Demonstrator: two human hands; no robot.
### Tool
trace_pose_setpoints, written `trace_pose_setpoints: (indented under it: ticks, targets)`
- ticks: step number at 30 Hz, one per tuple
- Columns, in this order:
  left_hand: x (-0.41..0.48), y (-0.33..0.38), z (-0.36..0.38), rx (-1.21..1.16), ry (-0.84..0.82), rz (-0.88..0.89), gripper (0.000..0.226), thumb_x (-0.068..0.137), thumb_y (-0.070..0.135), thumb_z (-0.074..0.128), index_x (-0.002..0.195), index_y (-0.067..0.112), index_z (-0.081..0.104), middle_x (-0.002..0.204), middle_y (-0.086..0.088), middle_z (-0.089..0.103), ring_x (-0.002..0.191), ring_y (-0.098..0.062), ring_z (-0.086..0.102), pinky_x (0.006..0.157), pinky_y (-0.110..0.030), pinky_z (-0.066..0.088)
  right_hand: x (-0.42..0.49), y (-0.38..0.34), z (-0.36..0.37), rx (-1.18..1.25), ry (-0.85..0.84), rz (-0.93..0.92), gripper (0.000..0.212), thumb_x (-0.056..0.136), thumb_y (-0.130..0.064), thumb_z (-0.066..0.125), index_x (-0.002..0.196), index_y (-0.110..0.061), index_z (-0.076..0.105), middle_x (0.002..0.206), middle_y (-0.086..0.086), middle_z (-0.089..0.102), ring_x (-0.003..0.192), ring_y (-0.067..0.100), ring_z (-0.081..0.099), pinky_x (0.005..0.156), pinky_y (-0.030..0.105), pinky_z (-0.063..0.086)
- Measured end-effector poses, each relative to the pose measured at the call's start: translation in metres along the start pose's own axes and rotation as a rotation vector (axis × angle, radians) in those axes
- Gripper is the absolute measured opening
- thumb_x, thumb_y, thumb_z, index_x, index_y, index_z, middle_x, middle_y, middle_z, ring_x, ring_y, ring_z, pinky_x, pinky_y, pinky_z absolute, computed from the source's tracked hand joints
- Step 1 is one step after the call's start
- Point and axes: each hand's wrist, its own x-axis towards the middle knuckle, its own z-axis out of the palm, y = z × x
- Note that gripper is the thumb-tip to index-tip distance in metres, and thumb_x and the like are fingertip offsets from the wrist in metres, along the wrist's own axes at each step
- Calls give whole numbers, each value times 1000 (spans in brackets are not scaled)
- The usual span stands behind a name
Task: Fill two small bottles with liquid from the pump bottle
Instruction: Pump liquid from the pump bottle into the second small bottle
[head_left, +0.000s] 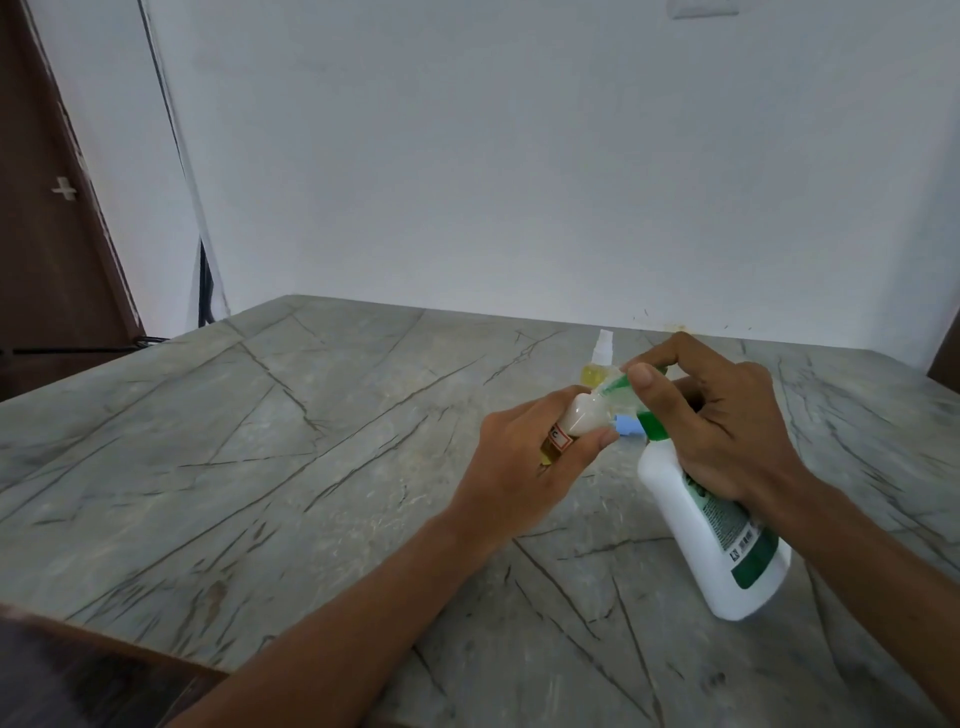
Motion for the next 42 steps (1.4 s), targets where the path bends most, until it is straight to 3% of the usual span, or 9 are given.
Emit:
trace_pose_setpoints:
  ticks: [6,12,15,21,26,33,37,42]
  targets:
    - [-1,0,0,11,0,39,41,86,31,66,113,2,64,83,0,69,70,-2,55,61,0,40,1,-4,0,-13,30,-25,45,91,-65,39,81,-25,57,50,-2,61,51,9,59,41,7,34]
    - [1,-1,-2,14,45,10,39,86,34,64,111,4,66,77,5,67,69,-2,55,57,0,37,-2,-8,0,33,-46,-46,58,95,-65,30,107,-19,62,53,-23,57,47,-6,54,47,1,31]
    - [1,-2,-2,12,43,3,39,87,35,63,111,4,66,77,3,68,67,-4,56,57,-1,39,-2,-8,0,48,-45,-48,59,95,-65,28,110,-19,62,49,-21,51,48,-6,54,47,1,31]
    - [0,-3,0,-14,36,18,39,88,37,61,113,7,64,77,3,68,65,-8,59,56,-6,44,0,-8,0,43,23,-43,52,94,-63,35,96,-20,65,47,-9,56,43,4,54,43,3,30]
    - [-3,-5,3,-1,2,61,39,87,33,64,113,4,63,79,0,69,62,-7,59,54,-12,48,1,-11,0,3,53,-24,53,93,-60,40,82,-15,66,49,-21,51,47,-6,55,44,1,32]
    - [-1,-5,0,-37,31,-31,43,90,43,56,113,8,64,73,3,70,59,-8,64,53,-23,51,1,-6,-3,-14,-73,-54,56,92,-69,31,109,-24,61,47,-13,54,48,2,56,47,4,34]
    - [-2,-4,1,-66,33,-57,51,89,52,51,113,8,63,75,3,70,62,-8,66,54,-26,53,-3,3,-9,17,-157,-76,52,89,-70,38,118,-31,55,56,2,63,46,13,53,46,14,38]
    - [-2,-5,1,-87,42,-47,49,90,49,53,112,7,63,75,2,70,62,-9,65,53,-27,53,-6,4,-17,161,-314,-23,57,80,-51,62,132,-30,48,90,-5,71,71,5,67,63,8,45]
